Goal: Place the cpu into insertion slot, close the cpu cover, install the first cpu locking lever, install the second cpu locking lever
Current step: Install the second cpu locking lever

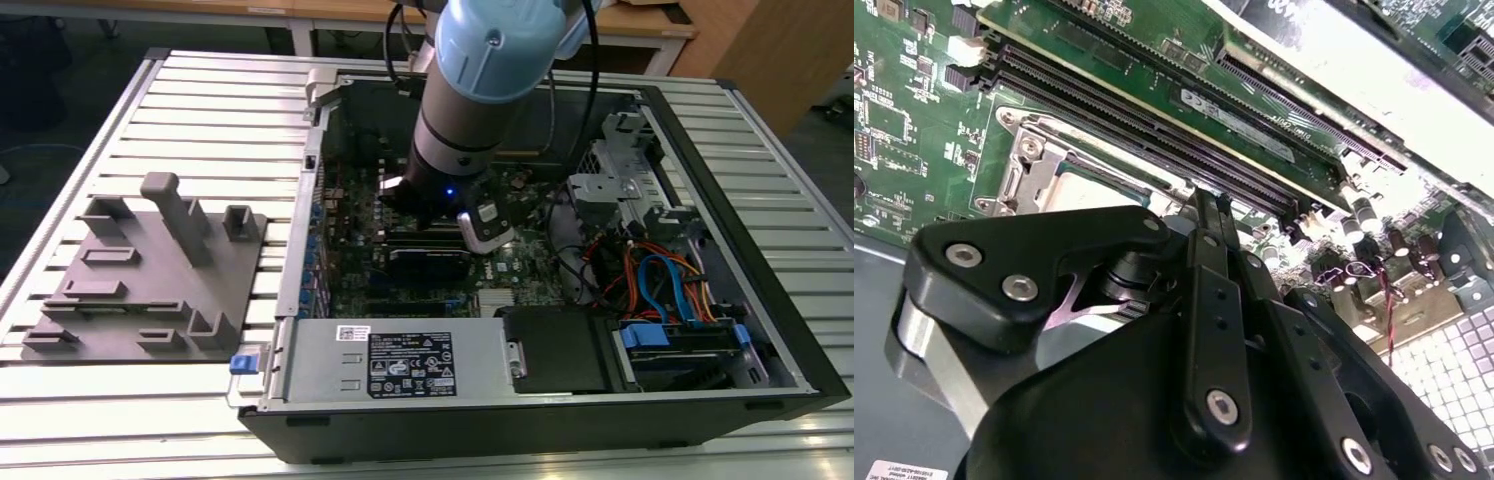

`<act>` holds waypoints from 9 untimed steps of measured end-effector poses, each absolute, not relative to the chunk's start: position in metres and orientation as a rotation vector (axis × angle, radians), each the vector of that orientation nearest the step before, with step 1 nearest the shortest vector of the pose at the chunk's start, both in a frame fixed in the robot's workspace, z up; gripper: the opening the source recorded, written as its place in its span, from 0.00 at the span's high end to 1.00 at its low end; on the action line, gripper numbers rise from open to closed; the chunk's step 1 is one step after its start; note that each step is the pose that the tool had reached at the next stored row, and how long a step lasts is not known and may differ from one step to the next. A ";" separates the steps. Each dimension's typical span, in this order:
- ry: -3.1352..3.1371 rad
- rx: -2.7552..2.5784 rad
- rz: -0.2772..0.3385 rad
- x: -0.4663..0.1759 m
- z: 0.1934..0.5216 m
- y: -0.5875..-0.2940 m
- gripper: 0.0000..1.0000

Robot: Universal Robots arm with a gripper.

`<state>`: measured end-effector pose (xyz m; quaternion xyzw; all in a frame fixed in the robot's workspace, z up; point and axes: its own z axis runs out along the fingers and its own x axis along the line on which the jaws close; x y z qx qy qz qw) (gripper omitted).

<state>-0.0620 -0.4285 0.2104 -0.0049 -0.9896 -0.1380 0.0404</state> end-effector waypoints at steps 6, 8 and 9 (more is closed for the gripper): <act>-3.031 -0.015 -0.424 -0.062 0.210 -0.428 0.90; -3.031 -0.015 -0.424 -0.062 0.210 -0.428 0.90; -3.031 -0.015 -0.424 -0.062 0.210 -0.429 0.90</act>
